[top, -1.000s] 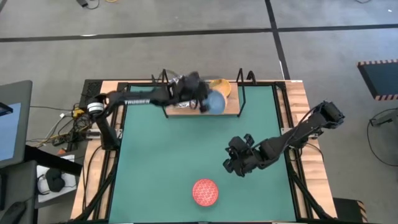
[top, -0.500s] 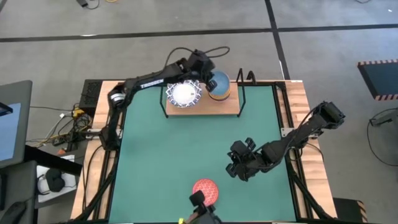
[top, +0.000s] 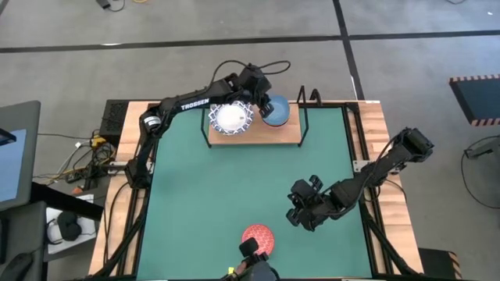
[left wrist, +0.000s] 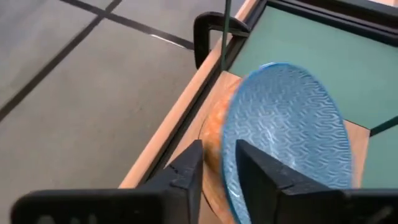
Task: Place and stack bowls onto a shelf
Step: Stack the light blue patterned bowl on top of the yellow patterned bowl on the shelf, then stack the red patterned bowl on top of the light blue patterned bowl on the shelf
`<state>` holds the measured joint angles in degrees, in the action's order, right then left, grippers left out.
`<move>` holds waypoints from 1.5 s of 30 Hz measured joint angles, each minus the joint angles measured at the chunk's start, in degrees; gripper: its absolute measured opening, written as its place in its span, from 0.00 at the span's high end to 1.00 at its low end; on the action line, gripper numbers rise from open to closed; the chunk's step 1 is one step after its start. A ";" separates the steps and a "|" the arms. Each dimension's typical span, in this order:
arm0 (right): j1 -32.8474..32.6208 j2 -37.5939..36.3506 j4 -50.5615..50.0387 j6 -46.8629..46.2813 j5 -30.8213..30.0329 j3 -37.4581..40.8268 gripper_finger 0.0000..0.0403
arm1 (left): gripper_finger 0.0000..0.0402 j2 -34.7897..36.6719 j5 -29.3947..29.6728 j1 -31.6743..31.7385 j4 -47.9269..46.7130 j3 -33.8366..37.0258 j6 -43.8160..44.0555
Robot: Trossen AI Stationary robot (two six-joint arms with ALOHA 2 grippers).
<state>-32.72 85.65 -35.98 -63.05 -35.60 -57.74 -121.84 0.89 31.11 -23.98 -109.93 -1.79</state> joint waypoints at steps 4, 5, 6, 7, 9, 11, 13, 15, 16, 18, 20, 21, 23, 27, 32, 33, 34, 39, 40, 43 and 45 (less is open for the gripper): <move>0.23 0.00 0.03 -0.25 0.04 0.00 0.91 | 0.71 0.06 -0.43 0.65 -0.29 0.00 1.05; 0.23 0.00 0.01 -0.30 0.03 0.00 0.91 | 0.70 0.06 -0.33 0.80 0.01 0.00 1.04; 0.23 0.00 0.03 -0.38 0.03 0.00 0.91 | 0.69 0.06 -0.20 0.99 0.63 0.00 1.14; 0.23 0.00 0.03 -0.49 0.03 0.00 0.91 | 0.68 0.06 -0.20 1.17 1.57 0.00 1.66; 0.23 0.00 0.01 -0.65 0.03 0.00 0.91 | 0.68 0.11 -0.20 1.49 3.25 0.00 2.47; 0.23 0.00 0.01 -0.77 0.03 0.00 0.91 | 0.68 0.13 -0.16 1.62 3.38 0.00 2.22; 0.23 0.00 0.05 -0.82 0.03 0.00 0.91 | 0.68 0.08 0.50 1.61 2.76 0.21 1.63; 0.23 0.00 0.03 -1.09 0.03 0.00 0.91 | 0.68 0.08 2.29 1.50 2.63 1.26 0.64; 0.23 0.00 0.04 -1.16 0.03 0.00 0.91 | 0.68 0.02 3.06 1.41 2.31 1.55 0.04; 0.23 0.00 0.05 -1.24 0.02 0.00 0.91 | 0.68 -0.05 4.01 1.40 0.51 2.02 -0.93; 0.23 0.00 0.15 -1.31 0.01 0.00 0.91 | 0.68 -0.05 4.41 1.40 -1.04 2.58 -1.97; 0.23 0.00 0.36 -1.32 0.01 0.00 0.91 | 0.68 -0.05 4.42 1.38 -1.42 3.10 -2.29; 0.23 0.00 0.80 -1.38 -0.01 -0.02 0.91 | 0.68 -0.17 4.66 1.38 -2.35 3.43 -2.58; 0.23 0.00 0.97 -1.47 -0.04 -0.02 0.91 | 0.68 -0.16 6.05 1.34 -2.08 3.02 -2.67; 0.23 0.00 0.80 -1.70 -0.16 -0.02 0.91 | 0.68 -0.01 6.03 0.35 -2.03 0.67 -4.70; 0.23 0.00 0.62 -1.64 -0.26 -0.02 0.91 | 0.68 0.06 6.01 -0.16 -2.02 0.25 -5.32; 0.23 0.00 0.45 -1.57 -0.37 -0.02 0.91 | 0.68 0.08 5.96 -0.76 -1.93 -0.12 -6.05; 0.23 0.00 0.32 -1.36 -1.42 -0.02 0.91 | 0.68 0.09 6.44 -3.64 -1.95 -1.06 -8.82; 0.23 0.00 0.35 -1.34 -1.57 -0.02 0.91 | 0.68 0.30 7.22 -4.11 -1.94 -1.14 -9.46; 0.23 0.00 0.34 -1.23 -1.94 -0.02 0.91 | 0.68 1.17 9.30 -5.34 -1.87 -1.18 -11.71; 0.72 0.00 0.25 -1.01 -2.09 -0.02 0.90 | 0.68 2.30 9.40 -5.74 -2.13 -1.18 -12.50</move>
<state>-32.01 85.65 -35.73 -64.06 -37.69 -57.76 -119.54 10.28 25.37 -26.11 -111.11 -14.29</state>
